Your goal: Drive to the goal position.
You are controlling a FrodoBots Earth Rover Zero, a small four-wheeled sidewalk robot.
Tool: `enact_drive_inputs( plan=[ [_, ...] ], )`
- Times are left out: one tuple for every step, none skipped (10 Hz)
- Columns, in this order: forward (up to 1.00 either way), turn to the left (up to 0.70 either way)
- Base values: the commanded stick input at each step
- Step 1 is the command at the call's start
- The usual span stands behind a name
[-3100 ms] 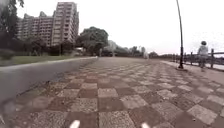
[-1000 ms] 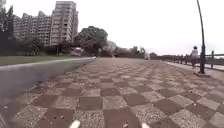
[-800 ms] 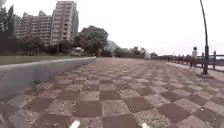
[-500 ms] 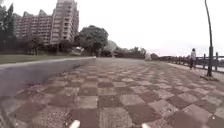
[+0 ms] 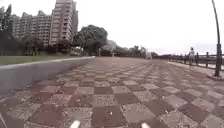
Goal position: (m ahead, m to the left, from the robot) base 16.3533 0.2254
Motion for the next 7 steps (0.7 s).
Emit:
enact_drive_inputs(
  plan=[
    [0.70,0.00],
    [0.70,0.00],
    [0.70,0.00],
    [0.70,0.00],
    [0.70,0.03],
    [0.70,0.19],
    [0.70,0.34]
  ],
)
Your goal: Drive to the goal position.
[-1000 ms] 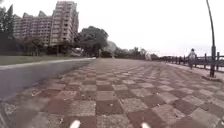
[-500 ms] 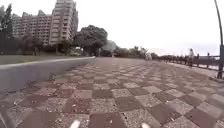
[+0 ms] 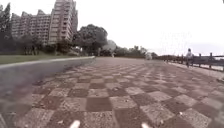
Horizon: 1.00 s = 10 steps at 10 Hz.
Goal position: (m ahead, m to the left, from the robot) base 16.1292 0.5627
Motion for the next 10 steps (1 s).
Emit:
enact_drive_inputs(
  plan=[
    [0.70,0.17],
    [0.70,0.00],
    [0.70,0.00],
    [0.70,0.00],
    [0.70,0.00],
    [0.70,0.00],
    [0.70,0.00],
    [0.70,0.00],
    [0.70,0.00],
    [0.70,0.00]
  ],
)
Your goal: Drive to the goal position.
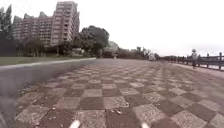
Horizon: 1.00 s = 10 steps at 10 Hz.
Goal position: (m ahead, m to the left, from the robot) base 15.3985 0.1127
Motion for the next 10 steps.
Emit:
enact_drive_inputs(
  plan=[
    [0.70,0.00],
    [0.70,0.00],
    [0.70,0.00],
    [0.70,0.02],
    [0.70,0.18],
    [0.70,0.29],
    [0.70,0.27],
    [0.70,0.02],
    [0.70,0.00],
    [0.70,0.00]
  ],
)
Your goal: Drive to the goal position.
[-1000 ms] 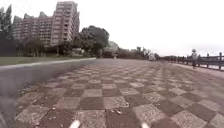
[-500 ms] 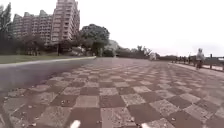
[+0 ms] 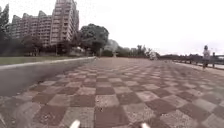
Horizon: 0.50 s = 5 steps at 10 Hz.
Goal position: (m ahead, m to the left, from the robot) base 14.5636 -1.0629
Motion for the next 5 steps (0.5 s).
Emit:
enact_drive_inputs(
  plan=[
    [0.70,0.00],
    [0.70,0.00],
    [0.70,0.00],
    [0.70,0.00],
    [0.70,0.00]
  ],
)
